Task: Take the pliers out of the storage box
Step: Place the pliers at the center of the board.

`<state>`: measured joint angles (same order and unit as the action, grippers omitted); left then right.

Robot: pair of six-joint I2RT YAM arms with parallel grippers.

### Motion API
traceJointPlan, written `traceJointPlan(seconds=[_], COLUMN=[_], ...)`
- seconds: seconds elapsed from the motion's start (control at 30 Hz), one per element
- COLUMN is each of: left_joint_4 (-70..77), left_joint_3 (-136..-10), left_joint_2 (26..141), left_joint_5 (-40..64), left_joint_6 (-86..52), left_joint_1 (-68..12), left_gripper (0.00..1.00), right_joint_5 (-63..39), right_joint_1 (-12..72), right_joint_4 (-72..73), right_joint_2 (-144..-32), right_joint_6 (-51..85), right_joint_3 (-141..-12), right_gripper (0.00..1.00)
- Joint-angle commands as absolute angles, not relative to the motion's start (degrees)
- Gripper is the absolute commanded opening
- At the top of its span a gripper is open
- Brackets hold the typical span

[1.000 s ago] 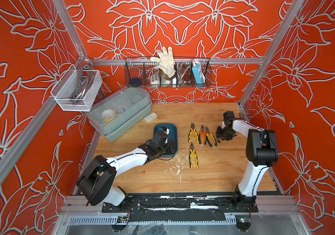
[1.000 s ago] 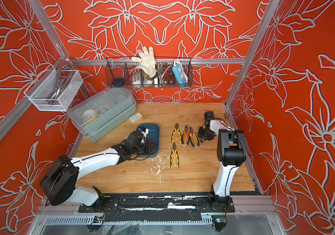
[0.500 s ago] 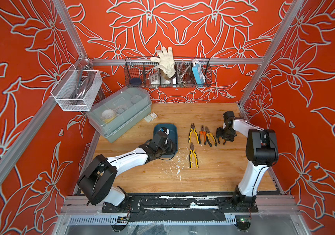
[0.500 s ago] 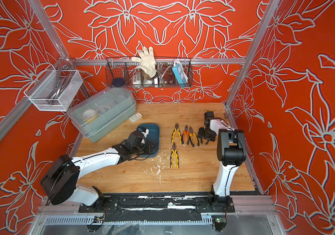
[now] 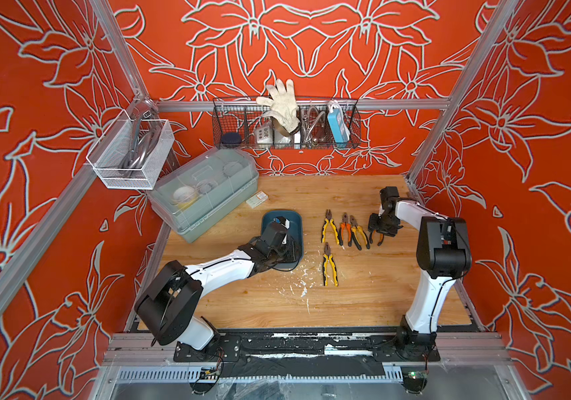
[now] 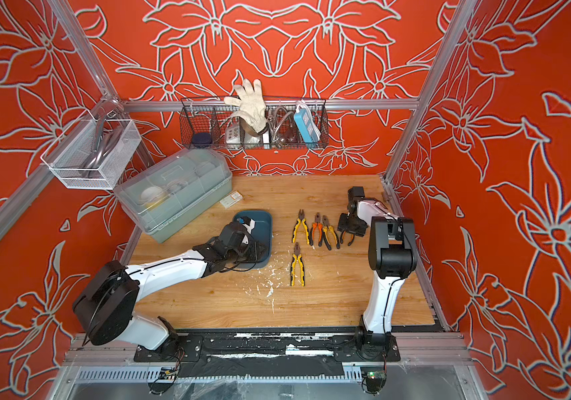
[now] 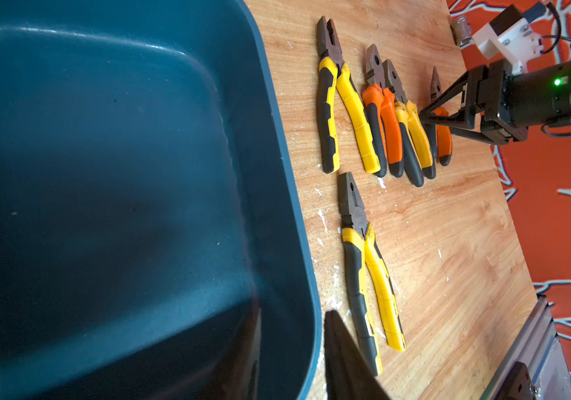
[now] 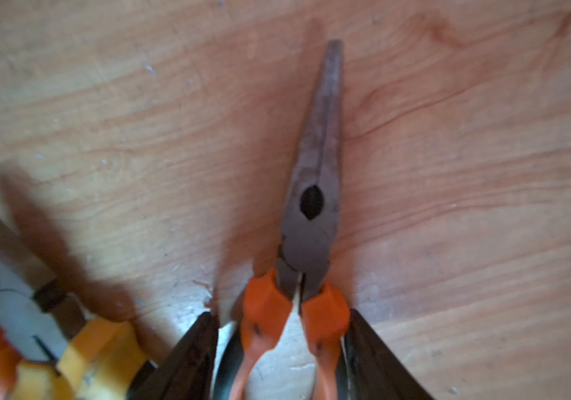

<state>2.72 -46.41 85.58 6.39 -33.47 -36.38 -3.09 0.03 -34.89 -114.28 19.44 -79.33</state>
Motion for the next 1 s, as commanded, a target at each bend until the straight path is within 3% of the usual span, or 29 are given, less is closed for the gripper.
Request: traceJointPlan(seconds=[0.0,0.2,0.8,0.97], left_joint_4=[2.18,2.11,1.76,2.00], left_joint_3=[-47.54,-47.54,-47.72,-47.23], left_joint_2=[86.22,86.31,85.96,85.22], left_joint_5=[6.83,7.03,7.03,6.52], left_joint_6=[-33.34,-33.31,-33.37,-33.19], left_joint_1=[-36.39,-36.39,-36.39,-36.39], left_gripper=[0.33,0.33,0.33,0.35], right_joint_5=[-5.71,-7.14,-2.10,-2.27], right_joint_1=[1.01,2.66,4.40,4.97], right_joint_4=[-34.38,-33.29,-37.05,-35.88], right_joint_2=[-115.14,-115.11,-114.64,-108.32], right_joint_6=[18.47,16.54,17.60,19.19], right_joint_3=[-80.65,-80.71,-82.58,-79.94], right_gripper=[0.57,0.51,0.53,0.55])
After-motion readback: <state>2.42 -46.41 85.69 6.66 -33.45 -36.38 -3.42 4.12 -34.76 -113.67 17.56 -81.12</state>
